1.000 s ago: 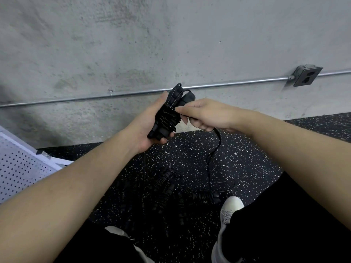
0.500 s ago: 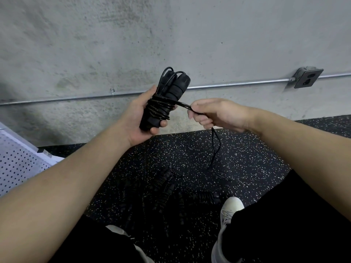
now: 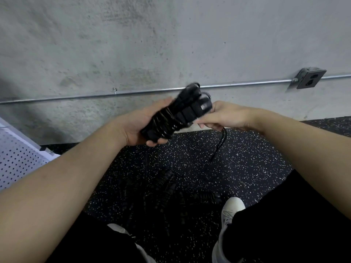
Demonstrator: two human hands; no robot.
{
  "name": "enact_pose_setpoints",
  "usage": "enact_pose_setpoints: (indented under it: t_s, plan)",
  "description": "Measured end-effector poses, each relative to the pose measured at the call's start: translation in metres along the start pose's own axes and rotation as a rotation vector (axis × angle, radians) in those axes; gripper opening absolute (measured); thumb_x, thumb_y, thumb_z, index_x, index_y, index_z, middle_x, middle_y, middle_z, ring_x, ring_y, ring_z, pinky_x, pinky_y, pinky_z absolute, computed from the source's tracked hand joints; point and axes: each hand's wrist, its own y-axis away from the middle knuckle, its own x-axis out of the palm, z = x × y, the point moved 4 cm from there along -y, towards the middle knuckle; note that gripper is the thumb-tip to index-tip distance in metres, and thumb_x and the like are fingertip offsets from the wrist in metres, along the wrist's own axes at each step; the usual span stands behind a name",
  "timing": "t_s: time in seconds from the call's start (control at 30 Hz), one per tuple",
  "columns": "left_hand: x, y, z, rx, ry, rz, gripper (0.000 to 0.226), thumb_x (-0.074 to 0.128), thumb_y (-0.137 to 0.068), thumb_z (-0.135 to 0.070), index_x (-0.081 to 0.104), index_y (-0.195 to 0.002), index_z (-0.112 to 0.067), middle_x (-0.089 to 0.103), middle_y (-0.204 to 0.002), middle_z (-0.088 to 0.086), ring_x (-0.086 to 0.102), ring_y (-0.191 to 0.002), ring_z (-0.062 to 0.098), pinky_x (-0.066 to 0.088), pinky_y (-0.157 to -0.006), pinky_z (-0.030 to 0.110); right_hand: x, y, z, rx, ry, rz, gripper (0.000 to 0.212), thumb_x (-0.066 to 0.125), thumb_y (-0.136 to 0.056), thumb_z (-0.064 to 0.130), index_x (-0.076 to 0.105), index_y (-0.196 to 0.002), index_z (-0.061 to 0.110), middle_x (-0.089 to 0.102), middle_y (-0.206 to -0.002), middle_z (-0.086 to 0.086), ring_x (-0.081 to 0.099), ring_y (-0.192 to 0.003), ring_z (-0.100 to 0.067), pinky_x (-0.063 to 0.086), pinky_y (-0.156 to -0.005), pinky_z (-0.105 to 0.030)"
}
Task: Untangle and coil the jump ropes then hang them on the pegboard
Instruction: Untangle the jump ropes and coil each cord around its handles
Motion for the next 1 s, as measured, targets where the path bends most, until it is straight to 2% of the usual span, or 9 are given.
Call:
enact_pose_setpoints:
  t_s: [0.07,0.17,0.33,0.43,0.53,0.67,0.8,0.93,1.0]
  plan:
    - [0.002,0.000,0.004,-0.052,-0.142,0.021,0.061,0.049,-0.093,-0.056,0.051,-0.127,-0.006,0.067,-0.096,0.017,0.058,-0.046,0.020,0.038,-0.030,0.020,-0.001,-0.005,-0.006,0.048,0.041,-0.055,0.029,0.069,-0.092,0.025,0.064,-0.063,0.020,0.051,-0.054,0.006,0.040,-0.049,-0.006,0.041,-0.057,-0.019]
    - [0.004,-0.002,0.007,-0.108,-0.285,-0.007,0.048,0.064,-0.081,-0.047,0.049,-0.113,-0.014,0.072,-0.084,0.017,0.064,-0.049,0.029,0.043,-0.032,0.024,0.002,-0.011,-0.011,0.095,0.027,-0.067,0.013,0.072,-0.088,0.019,0.072,-0.076,0.013,0.063,-0.071,-0.005,0.049,-0.069,-0.016,0.046,-0.077,-0.032]
    - [0.012,-0.009,0.011,-0.167,-0.604,-0.026,0.039,0.080,-0.082,-0.036,0.052,-0.107,-0.023,0.073,-0.100,0.010,0.071,-0.062,0.032,0.051,-0.043,0.030,0.012,-0.016,-0.007,0.123,-0.032,-0.095,0.033,0.080,-0.083,0.030,0.074,-0.094,-0.001,0.062,-0.080,-0.014,0.045,-0.071,-0.022,0.033,-0.056,-0.027]
    - [0.013,-0.013,0.012,-0.171,-0.730,-0.041,0.049,0.081,-0.086,-0.031,0.049,-0.122,-0.028,0.071,-0.108,0.006,0.073,-0.065,0.028,0.055,-0.050,0.036,0.013,-0.019,-0.005,0.138,-0.010,-0.115,0.039,0.082,-0.079,0.039,0.077,-0.094,0.004,0.060,-0.078,-0.013,0.042,-0.060,-0.017,0.032,-0.054,-0.027]
    - [0.011,-0.017,0.016,-0.230,-0.846,-0.018,0.052,0.079,-0.087,-0.038,0.051,-0.130,-0.032,0.076,-0.100,0.006,0.073,-0.066,0.024,0.059,-0.055,0.036,0.019,-0.020,0.000,0.134,0.008,-0.096,0.033,0.081,-0.081,0.039,0.079,-0.093,0.008,0.058,-0.073,-0.011,0.042,-0.054,-0.012,0.035,-0.055,-0.026]
    - [0.008,-0.023,0.024,-0.220,-0.848,-0.060,0.038,0.072,-0.092,-0.045,0.058,-0.123,-0.029,0.075,-0.091,0.005,0.071,-0.062,0.021,0.060,-0.055,0.034,0.026,-0.021,0.004,0.131,0.049,-0.104,0.030,0.072,-0.091,0.034,0.077,-0.103,0.007,0.061,-0.068,-0.002,0.046,-0.056,-0.012,0.038,-0.055,-0.024]
    - [-0.008,-0.028,0.020,-0.093,-1.051,-0.294,0.032,0.066,-0.091,-0.058,0.057,-0.105,-0.031,0.071,-0.080,-0.006,0.066,-0.054,0.007,0.053,-0.058,0.027,0.021,-0.020,0.016,0.118,0.014,-0.233,0.025,0.056,-0.102,0.038,0.065,-0.115,0.018,0.060,-0.076,0.002,0.042,-0.050,-0.008,0.033,-0.047,-0.022]
    - [-0.009,-0.031,0.023,-0.071,-1.106,-0.385,0.033,0.061,-0.093,-0.060,0.051,-0.092,-0.029,0.068,-0.081,-0.005,0.065,-0.059,0.013,0.048,-0.059,0.030,0.024,-0.022,0.015,0.215,0.163,-0.191,0.061,0.035,-0.104,0.059,0.067,-0.095,0.008,0.056,-0.073,-0.004,0.046,-0.056,-0.018,0.039,-0.053,-0.028]
    - [-0.009,-0.031,0.024,-0.060,-1.029,-0.430,0.037,0.057,-0.092,-0.065,0.051,-0.093,-0.029,0.071,-0.078,-0.004,0.068,-0.058,0.016,0.054,-0.061,0.033,0.028,-0.024,0.013,0.212,0.108,-0.160,0.061,0.034,-0.104,0.057,0.071,-0.094,0.009,0.051,-0.065,0.002,0.043,-0.054,-0.014,0.038,-0.054,-0.027]
